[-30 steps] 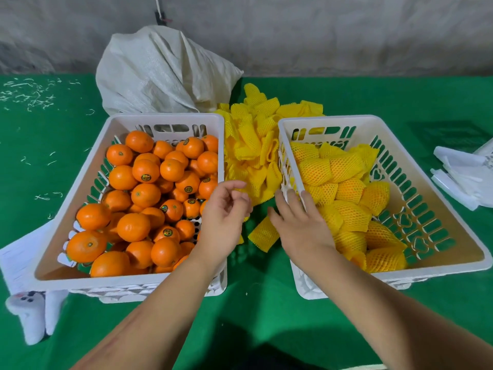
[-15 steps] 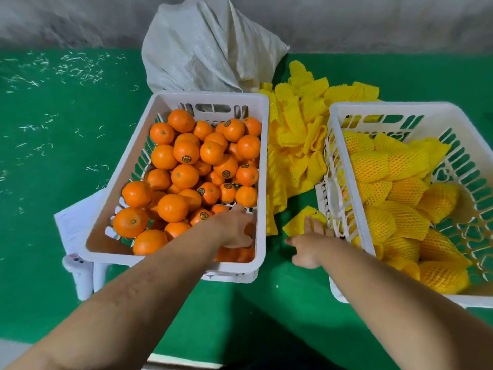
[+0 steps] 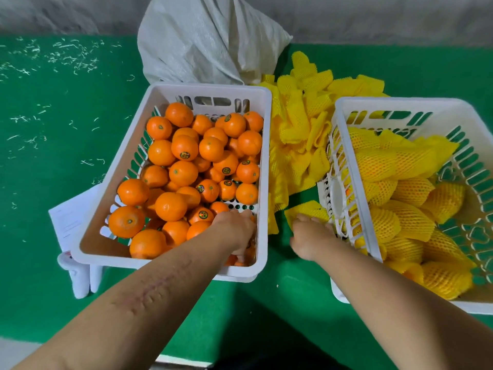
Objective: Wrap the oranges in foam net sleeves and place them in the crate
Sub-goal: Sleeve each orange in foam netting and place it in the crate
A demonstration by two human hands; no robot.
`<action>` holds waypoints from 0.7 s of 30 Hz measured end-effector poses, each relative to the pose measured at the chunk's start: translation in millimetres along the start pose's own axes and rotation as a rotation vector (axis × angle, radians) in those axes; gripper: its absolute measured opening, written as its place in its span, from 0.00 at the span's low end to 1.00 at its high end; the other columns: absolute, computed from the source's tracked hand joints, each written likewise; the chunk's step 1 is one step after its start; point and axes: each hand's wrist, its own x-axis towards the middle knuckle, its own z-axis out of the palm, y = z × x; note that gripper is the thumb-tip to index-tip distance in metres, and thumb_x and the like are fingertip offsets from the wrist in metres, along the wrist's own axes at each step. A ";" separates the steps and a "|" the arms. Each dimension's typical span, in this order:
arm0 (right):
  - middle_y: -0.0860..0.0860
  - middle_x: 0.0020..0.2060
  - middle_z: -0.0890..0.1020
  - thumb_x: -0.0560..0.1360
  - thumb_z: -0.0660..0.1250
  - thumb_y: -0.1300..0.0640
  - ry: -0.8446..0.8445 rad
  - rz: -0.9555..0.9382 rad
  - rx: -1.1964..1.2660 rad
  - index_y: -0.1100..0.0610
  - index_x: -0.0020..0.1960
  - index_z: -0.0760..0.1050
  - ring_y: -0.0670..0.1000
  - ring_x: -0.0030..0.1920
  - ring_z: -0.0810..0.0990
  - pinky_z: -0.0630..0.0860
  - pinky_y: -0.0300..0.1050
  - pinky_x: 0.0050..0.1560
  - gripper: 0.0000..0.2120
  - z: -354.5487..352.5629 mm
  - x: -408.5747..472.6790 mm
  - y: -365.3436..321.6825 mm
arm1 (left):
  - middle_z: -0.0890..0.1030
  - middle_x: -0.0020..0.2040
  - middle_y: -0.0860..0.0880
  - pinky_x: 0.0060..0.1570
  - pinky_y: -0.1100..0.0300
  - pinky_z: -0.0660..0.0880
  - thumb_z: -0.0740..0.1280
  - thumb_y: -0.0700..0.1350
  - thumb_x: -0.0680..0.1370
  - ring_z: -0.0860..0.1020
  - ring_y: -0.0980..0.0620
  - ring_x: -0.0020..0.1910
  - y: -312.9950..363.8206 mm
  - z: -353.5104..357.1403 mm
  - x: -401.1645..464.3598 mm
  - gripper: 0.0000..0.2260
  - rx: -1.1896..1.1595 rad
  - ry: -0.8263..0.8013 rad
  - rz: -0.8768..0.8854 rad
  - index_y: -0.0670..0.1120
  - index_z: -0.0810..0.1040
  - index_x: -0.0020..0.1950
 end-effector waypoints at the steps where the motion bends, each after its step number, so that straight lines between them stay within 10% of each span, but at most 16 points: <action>1: 0.54 0.75 0.68 0.83 0.60 0.50 0.125 -0.022 0.058 0.57 0.74 0.70 0.60 0.71 0.70 0.69 0.57 0.70 0.22 -5.4 -1.8 -0.2 | 0.71 0.58 0.51 0.58 0.49 0.82 0.80 0.56 0.74 0.77 0.45 0.61 0.4 -0.6 0.1 0.38 0.006 -0.003 -0.001 0.50 0.67 0.79; 7: 0.50 0.52 0.86 0.81 0.68 0.55 0.631 -0.189 0.561 0.55 0.60 0.83 0.49 0.42 0.82 0.73 0.41 0.43 0.10 -35.6 -29.8 8.3 | 0.73 0.58 0.51 0.62 0.47 0.80 0.76 0.53 0.78 0.79 0.43 0.58 4.1 -2.8 0.4 0.37 -0.035 -0.120 -0.025 0.50 0.61 0.81; 10: 0.40 0.36 0.78 0.79 0.71 0.57 0.671 -0.250 0.663 0.54 0.56 0.82 0.41 0.32 0.74 0.68 0.40 0.35 0.06 -46.9 -46.5 22.6 | 0.72 0.57 0.51 0.63 0.46 0.79 0.72 0.51 0.81 0.75 0.43 0.53 9.3 0.4 2.8 0.32 -0.010 -0.161 -0.020 0.51 0.62 0.82; 15: 0.53 0.57 0.82 0.79 0.70 0.61 0.795 -0.372 0.183 0.55 0.66 0.77 0.60 0.50 0.83 0.78 0.53 0.47 0.16 -51.3 -64.9 46.6 | 0.73 0.67 0.49 0.63 0.45 0.79 0.71 0.49 0.82 0.76 0.43 0.59 8.5 9.0 10.6 0.35 0.037 -0.150 -0.007 0.50 0.56 0.84; 21: 0.51 0.60 0.81 0.81 0.65 0.58 0.771 -0.317 0.003 0.51 0.72 0.73 0.57 0.54 0.81 0.73 0.53 0.55 0.19 -46.0 -55.6 47.9 | 0.62 0.81 0.45 0.75 0.42 0.63 0.72 0.48 0.81 0.59 0.37 0.81 3.4 20.7 22.0 0.39 0.245 -0.087 -0.042 0.50 0.52 0.86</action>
